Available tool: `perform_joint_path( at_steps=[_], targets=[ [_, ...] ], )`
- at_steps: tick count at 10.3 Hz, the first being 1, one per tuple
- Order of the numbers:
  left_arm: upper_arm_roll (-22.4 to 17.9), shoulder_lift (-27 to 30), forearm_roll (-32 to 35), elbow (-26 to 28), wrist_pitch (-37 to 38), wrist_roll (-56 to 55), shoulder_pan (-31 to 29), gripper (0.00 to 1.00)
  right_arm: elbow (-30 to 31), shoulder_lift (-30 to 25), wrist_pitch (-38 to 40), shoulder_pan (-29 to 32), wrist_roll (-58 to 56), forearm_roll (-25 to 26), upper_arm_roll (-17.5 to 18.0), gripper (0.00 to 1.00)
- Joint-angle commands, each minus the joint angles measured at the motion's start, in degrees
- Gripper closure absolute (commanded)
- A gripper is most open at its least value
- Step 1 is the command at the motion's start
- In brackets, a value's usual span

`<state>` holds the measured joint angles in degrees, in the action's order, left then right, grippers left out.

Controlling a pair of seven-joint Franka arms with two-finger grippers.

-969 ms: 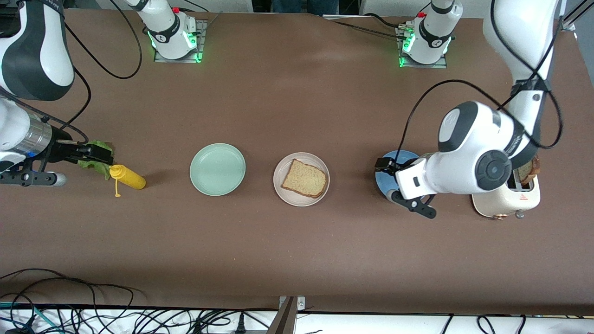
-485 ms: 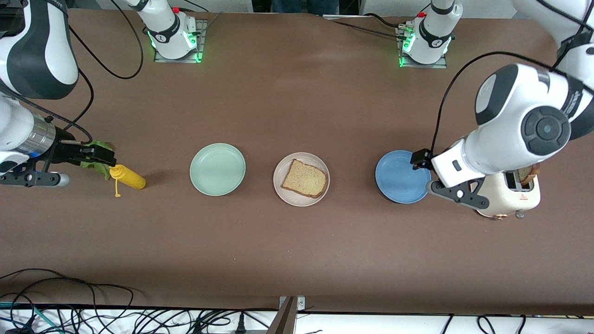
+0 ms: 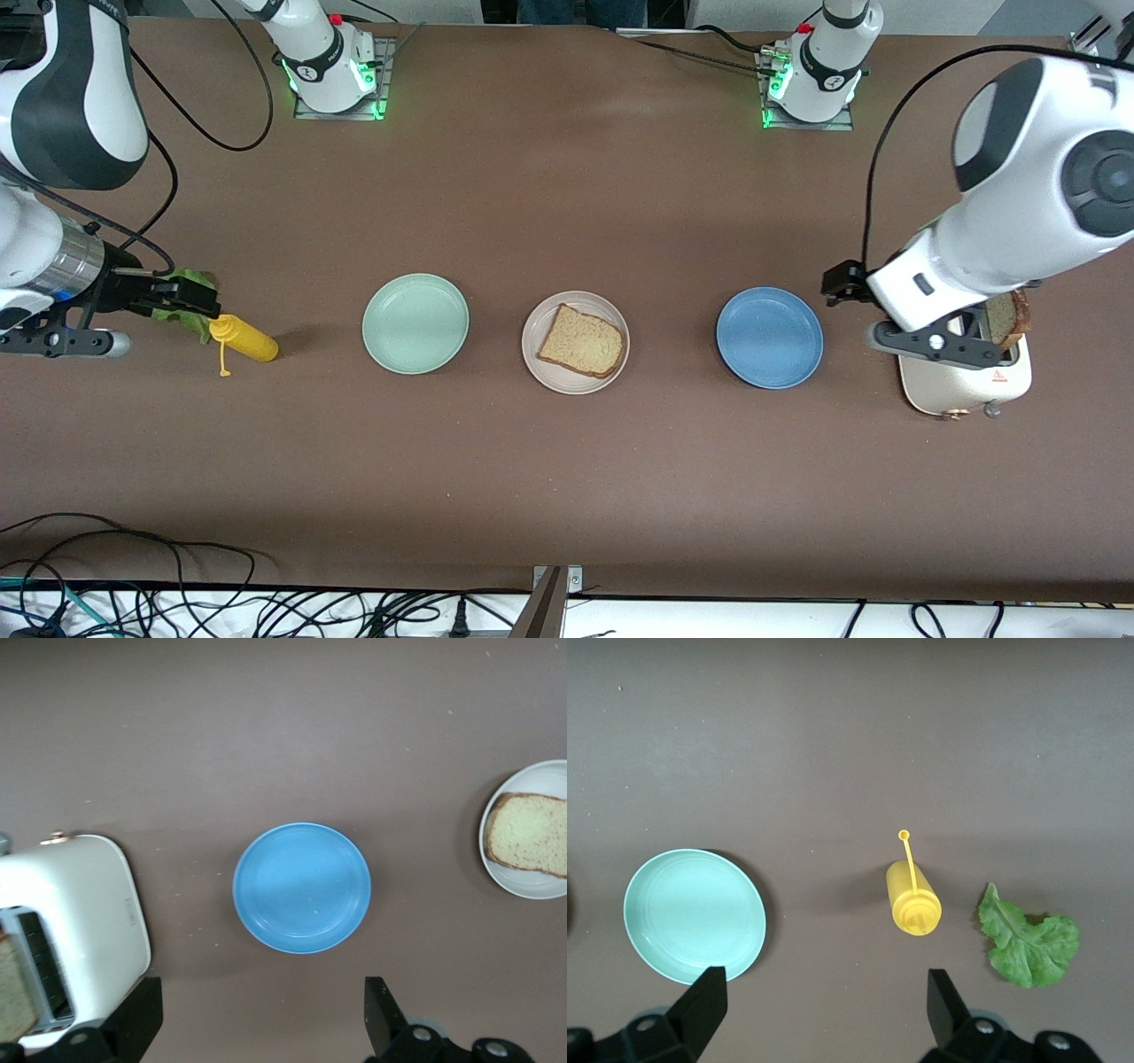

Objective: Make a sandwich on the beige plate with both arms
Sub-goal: 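Withdraw the left gripper from the plate back toward the toaster, then grasp the green lettuce with the right gripper while the left gripper rises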

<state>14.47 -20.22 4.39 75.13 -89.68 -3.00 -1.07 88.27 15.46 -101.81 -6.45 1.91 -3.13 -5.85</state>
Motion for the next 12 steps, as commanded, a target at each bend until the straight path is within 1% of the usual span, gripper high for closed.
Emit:
perform_joint_path(
  at_steps=[1,2,3,4,5,6,7,8,9,10,11,12],
  targets=[
    [0.55,2.11,0.88,1.15,1.09,-0.16,-1.22,0.0,-0.82,1.41,-0.84,0.21,0.2,-0.73,0.05,0.0],
    [0.38,2.2,1.06,1.07,1.96,-0.16,-1.13,0.0,-0.9,1.85,-1.54,-0.05,0.11,-0.65,0.05,0.0],
    [0.03,3.6,0.8,1.85,2.32,-0.16,-1.13,0.0,-0.91,2.73,-1.72,0.21,-0.76,-0.38,-0.04,0.0],
    [-0.84,4.22,0.79,2.64,2.41,-0.07,-0.78,0.0,-0.91,3.87,-2.07,1.34,-3.03,0.14,-0.47,0.0],
    [-2.24,6.4,0.79,4.91,2.23,-0.16,0.79,0.0,-0.82,5.44,-2.86,4.14,-7.75,0.06,-1.17,0.0],
    [-2.78,8.25,0.79,7.72,2.06,-0.77,1.85,0.0,-0.82,7.46,-4.61,6.69,-11.62,-0.38,-1.18,0.0],
    [-3.05,10.18,0.62,9.92,1.88,-0.78,2.21,0.0,-0.73,9.22,-5.5,7.58,-13.14,0.14,-1.18,0.0],
    [-5.92,12.81,-1.38,12.9,0.66,-0.69,3.95,0.0,-0.73,10.63,-6.37,8.2,-14.55,0.49,-1.27,0.0],
    [-7.51,16.23,-5.58,17.55,-1.87,-0.08,3.97,0.0,-0.56,11.69,-6.56,9.17,-17.26,1.02,-1.27,0.0],
    [-7.79,18.18,-6.23,19.25,-2.59,-0.25,3.62,0.0,-0.47,12.74,-6.65,10.05,-20.25,1.2,-1.27,0.0],
    [-7.79,18.72,-5.37,19.09,-2.34,-0.6,3.7,0.0,-0.38,14.15,-7.26,11.19,-21.84,1.2,-1.27,0.0],
    [-7.97,19.6,-3.18,19.17,-1.55,-0.43,3.36,0.0,1.1,15.55,-9.09,11.72,-22.73,1.2,-1.27,0.0]
  ],
)
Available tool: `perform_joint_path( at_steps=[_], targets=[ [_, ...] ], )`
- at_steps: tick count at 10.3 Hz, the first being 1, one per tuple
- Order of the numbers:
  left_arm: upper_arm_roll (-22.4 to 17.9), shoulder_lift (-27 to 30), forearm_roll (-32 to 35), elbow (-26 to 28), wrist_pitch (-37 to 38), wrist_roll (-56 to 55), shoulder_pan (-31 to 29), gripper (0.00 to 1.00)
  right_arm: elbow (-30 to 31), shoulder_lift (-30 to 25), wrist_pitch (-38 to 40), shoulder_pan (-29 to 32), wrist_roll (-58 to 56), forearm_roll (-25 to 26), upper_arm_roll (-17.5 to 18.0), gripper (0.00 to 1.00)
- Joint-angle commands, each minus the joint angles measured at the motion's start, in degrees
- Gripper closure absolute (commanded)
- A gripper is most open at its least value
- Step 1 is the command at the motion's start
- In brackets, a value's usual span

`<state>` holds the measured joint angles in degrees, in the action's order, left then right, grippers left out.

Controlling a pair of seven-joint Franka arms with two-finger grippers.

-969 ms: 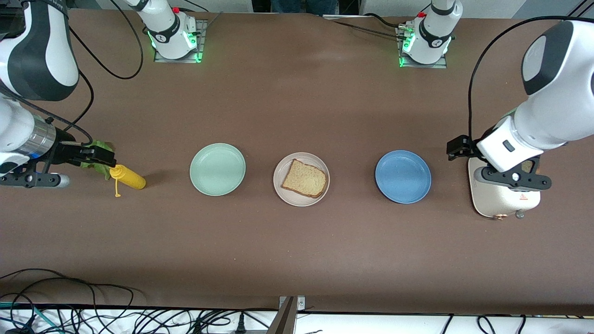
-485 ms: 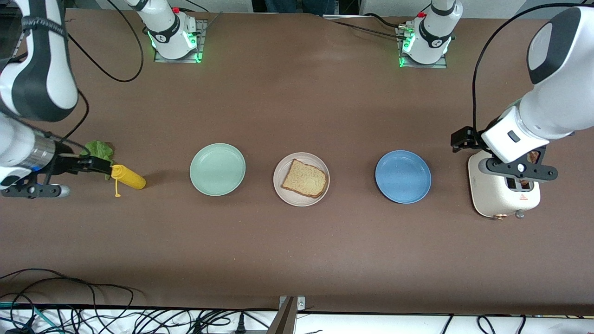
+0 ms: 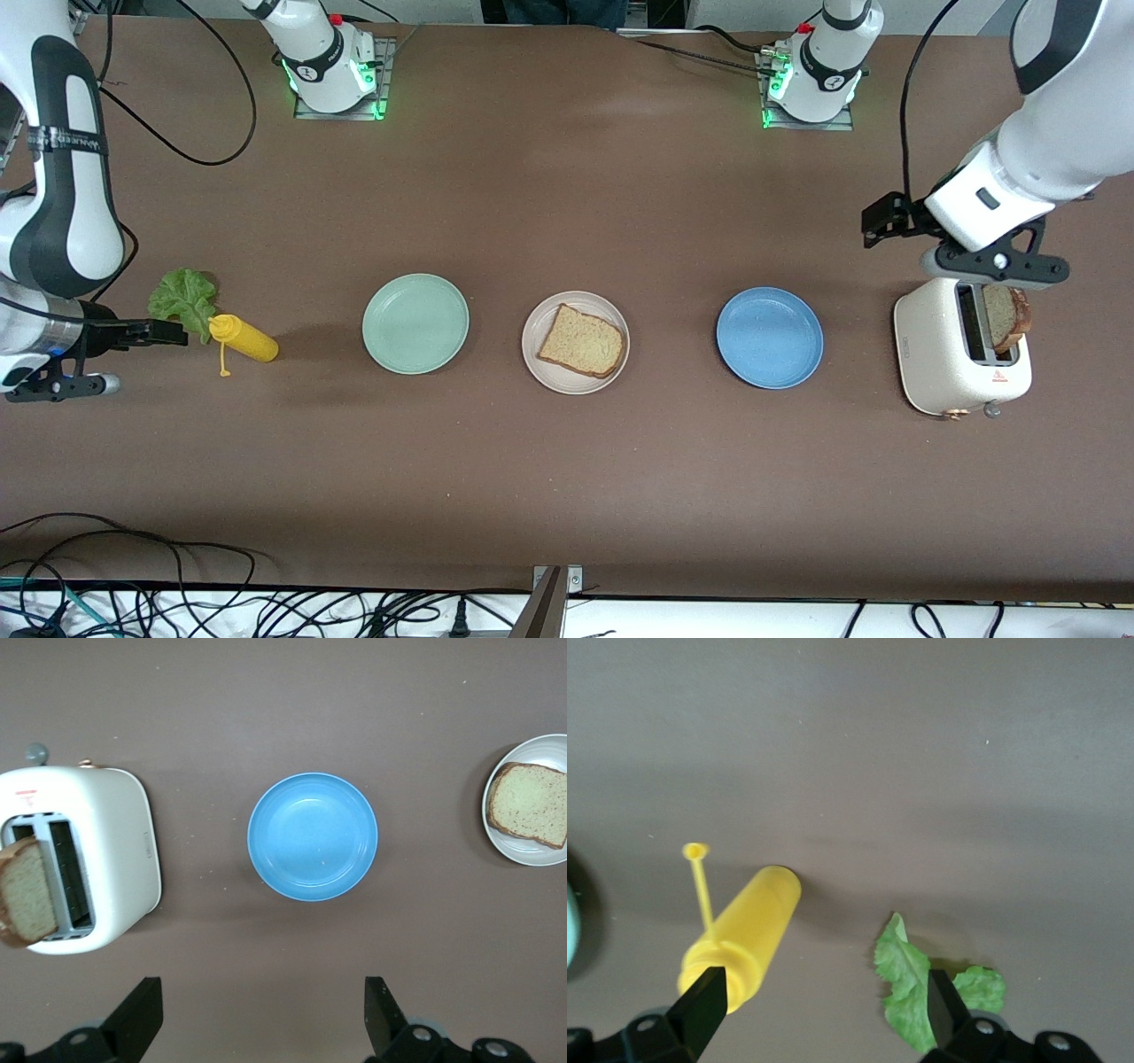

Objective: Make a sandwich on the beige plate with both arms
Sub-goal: 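Grasp the green lettuce with the right gripper while the left gripper rises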

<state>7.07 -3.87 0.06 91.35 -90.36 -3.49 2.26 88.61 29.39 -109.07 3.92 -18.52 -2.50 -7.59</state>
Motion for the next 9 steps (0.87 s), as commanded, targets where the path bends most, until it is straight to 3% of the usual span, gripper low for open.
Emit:
perform_joint_path(
  at_steps=[1,3,9],
  targets=[
    [-0.74,4.56,2.13,2.7,1.74,0.23,-0.41,0.0,3.65,2.07,-5.24,1.7,-4.92,0.57,0.47,0.0],
    [-0.74,5.81,2.05,2.09,4.65,-0.12,-0.67,0.0,8.4,2.51,-10.44,1.97,-9.85,0.66,-0.49,0.0],
    [-0.22,2.83,-0.13,-0.03,4.67,-0.03,-0.32,0.0,13.41,5.67,-11.59,2.67,-16.81,1.97,-3.93,0.0]
  ],
)
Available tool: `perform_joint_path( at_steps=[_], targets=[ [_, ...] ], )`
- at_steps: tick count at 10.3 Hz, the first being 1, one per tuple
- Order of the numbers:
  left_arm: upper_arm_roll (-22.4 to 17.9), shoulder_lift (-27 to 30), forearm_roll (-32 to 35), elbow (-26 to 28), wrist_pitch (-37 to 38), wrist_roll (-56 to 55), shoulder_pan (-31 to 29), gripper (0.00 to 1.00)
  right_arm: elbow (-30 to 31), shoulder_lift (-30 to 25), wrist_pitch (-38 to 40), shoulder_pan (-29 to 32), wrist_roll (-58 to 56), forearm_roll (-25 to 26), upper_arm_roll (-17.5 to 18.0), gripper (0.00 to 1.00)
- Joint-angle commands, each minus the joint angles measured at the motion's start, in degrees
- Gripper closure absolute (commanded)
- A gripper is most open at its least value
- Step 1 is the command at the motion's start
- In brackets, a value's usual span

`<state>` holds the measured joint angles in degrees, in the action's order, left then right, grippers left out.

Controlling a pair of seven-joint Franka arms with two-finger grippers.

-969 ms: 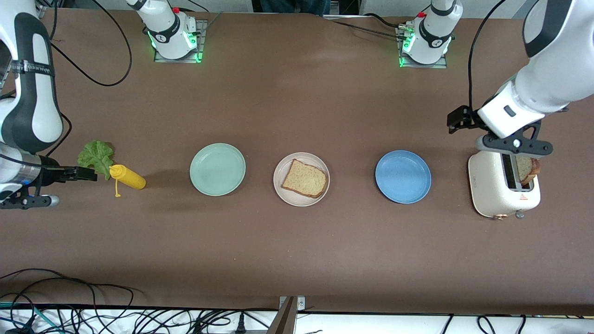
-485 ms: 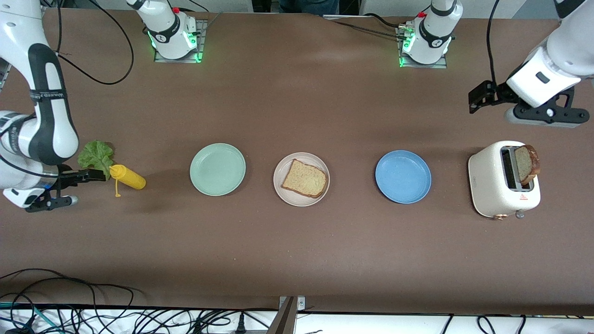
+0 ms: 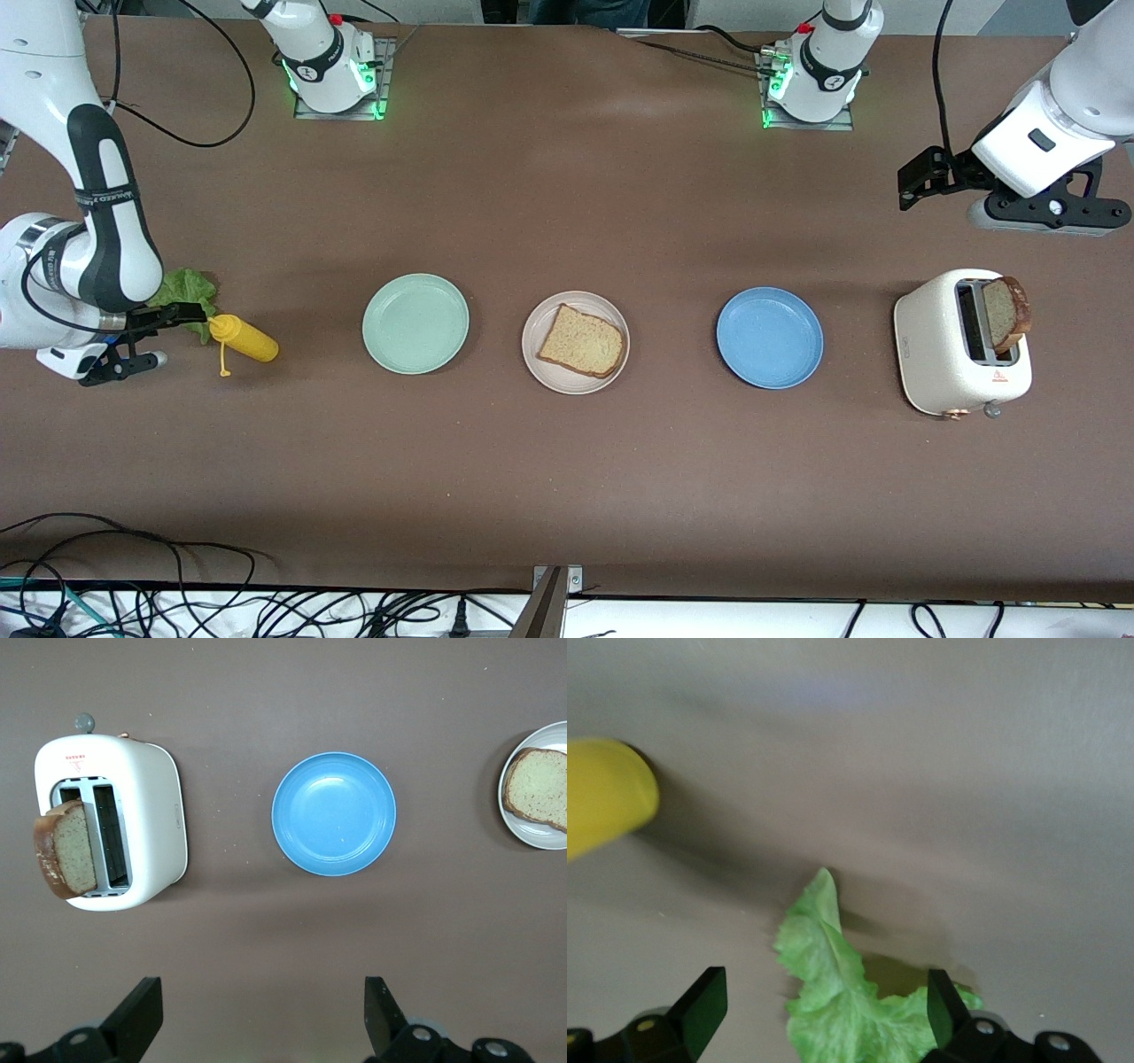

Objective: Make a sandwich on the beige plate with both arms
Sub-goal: 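Grasp the green lettuce with the right gripper while the left gripper rises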

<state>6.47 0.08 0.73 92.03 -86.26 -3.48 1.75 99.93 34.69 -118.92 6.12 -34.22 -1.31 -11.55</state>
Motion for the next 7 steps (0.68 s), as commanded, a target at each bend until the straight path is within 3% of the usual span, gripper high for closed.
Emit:
perform_joint_path(
  at_steps=[1,6,7],
  targets=[
    [0.47,-1.4,-2.47,-0.8,0.56,-0.38,0.71,0.0,4.54,0.29,-4.63,0.38,-1.12,0.87,0.03,0.0],
    [0.38,-1.49,-2.75,-0.8,0.56,-0.21,-0.08,0.0,6.41,1.43,-7.21,0.82,-1.2,2.28,-0.84,0.03],
    [0.38,-1.49,-2.75,-0.8,0.56,-0.21,-0.16,0.0,6.41,1.43,-7.12,0.91,-1.73,2.28,-0.85,0.34]
  ],
)
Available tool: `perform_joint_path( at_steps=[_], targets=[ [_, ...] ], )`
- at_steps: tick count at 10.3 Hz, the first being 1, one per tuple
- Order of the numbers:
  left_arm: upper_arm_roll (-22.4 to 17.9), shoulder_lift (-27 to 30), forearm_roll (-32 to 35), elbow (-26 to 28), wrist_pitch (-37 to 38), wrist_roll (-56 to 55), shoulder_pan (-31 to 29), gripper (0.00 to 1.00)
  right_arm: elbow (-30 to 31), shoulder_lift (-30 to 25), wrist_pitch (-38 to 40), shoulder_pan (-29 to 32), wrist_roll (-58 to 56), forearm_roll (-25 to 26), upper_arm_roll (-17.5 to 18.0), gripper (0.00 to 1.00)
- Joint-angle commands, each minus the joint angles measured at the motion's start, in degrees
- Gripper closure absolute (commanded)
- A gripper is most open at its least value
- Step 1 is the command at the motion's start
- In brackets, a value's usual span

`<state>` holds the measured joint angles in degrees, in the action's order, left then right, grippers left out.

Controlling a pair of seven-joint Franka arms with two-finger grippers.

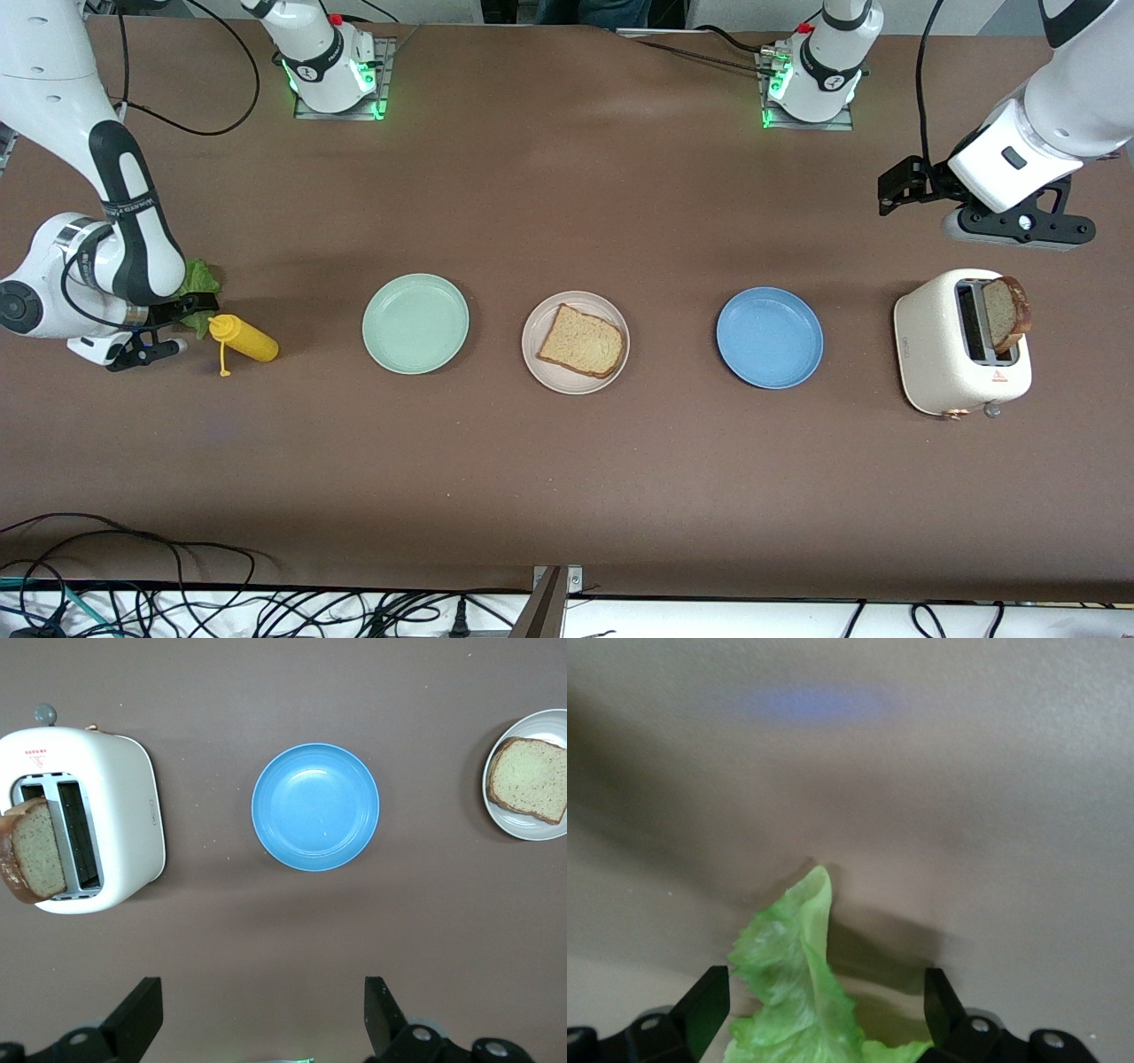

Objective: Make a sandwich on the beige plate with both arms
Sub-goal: 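Grasp the green lettuce with the right gripper while the left gripper rises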

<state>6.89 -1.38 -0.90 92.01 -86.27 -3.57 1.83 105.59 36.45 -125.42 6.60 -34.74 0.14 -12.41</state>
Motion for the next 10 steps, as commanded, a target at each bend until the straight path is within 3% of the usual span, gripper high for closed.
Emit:
perform_joint_path(
  at_steps=[1,2,3,10],
  targets=[
    [-0.21,-0.02,-1.12,-0.78,0.57,-0.12,-0.34,0.0,0.68,-0.33,-0.7,0.43,-1.47,0.83,0.02,0.7],
    [-0.21,-0.02,-1.12,-0.78,0.57,-0.12,-0.34,0.0,0.67,-0.33,-0.61,0.43,-1.47,0.83,0.1,0.95],
    [-0.21,-0.02,-1.12,-0.78,0.57,-0.12,-0.25,0.0,0.67,-0.33,-0.52,0.43,-1.38,0.74,0.1,1.0],
    [-0.21,-0.02,-1.12,-0.78,0.57,-0.12,-0.34,0.0,-2.39,-2.61,2.09,0.43,-2.79,0.74,0.19,1.0]
  ],
)
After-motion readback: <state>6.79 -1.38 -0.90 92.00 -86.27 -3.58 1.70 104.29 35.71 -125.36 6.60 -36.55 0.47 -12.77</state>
